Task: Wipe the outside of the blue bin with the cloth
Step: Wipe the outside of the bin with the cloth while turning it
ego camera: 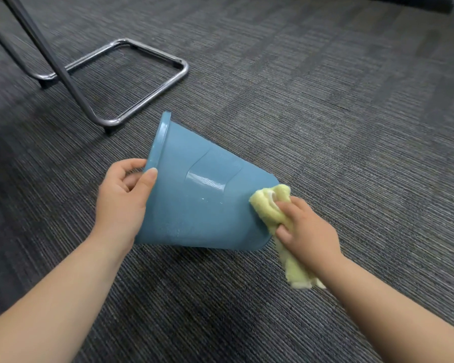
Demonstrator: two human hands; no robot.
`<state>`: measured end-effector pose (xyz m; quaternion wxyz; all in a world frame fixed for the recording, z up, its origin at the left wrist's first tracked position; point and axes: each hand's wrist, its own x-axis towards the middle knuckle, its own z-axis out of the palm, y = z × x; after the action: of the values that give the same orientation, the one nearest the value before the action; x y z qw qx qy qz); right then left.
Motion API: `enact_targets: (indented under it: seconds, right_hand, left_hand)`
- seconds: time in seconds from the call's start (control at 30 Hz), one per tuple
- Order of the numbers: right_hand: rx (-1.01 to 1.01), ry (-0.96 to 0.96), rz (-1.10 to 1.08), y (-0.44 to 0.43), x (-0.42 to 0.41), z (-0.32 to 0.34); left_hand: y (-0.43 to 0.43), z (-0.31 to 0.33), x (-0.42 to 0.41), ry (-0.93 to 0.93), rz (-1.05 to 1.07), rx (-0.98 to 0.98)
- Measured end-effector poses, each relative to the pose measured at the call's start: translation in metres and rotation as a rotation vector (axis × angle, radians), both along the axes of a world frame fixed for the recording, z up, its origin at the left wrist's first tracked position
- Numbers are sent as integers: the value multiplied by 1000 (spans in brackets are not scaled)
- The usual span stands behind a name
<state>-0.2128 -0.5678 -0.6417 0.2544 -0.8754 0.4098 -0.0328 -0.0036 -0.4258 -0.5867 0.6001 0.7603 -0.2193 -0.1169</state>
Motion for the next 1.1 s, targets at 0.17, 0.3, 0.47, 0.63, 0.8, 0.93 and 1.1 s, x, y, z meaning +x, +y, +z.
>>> enact_targets:
  seconds: [0.17,0.3,0.47,0.63,0.8,0.93,1.1]
  right_hand:
    - [227,-119,-152,-9,2,0]
    - [241,-97,-193,-7,-4,0]
    - [277,-105,-224,-12,-8,-1]
    - [277,-121,-199,-12,-7,0]
    - [217,-159,-223,-12,-3,14]
    - [-4,-339,-212,-5,15,47]
    - [-146,-335,-23,17,40,73]
  left_hand:
    - [-5,2,-9,-146,79,12]
    - [-4,9,-21,-329,-35,179]
    - [3,29,-9,-428,-500,624]
    - [20,41,5,-259,-669,662]
    - [23,32,6,-275,-489,419]
    - [18,21,-1,-241,-436,283]
    - [7,25,-11,-315,-447,254]
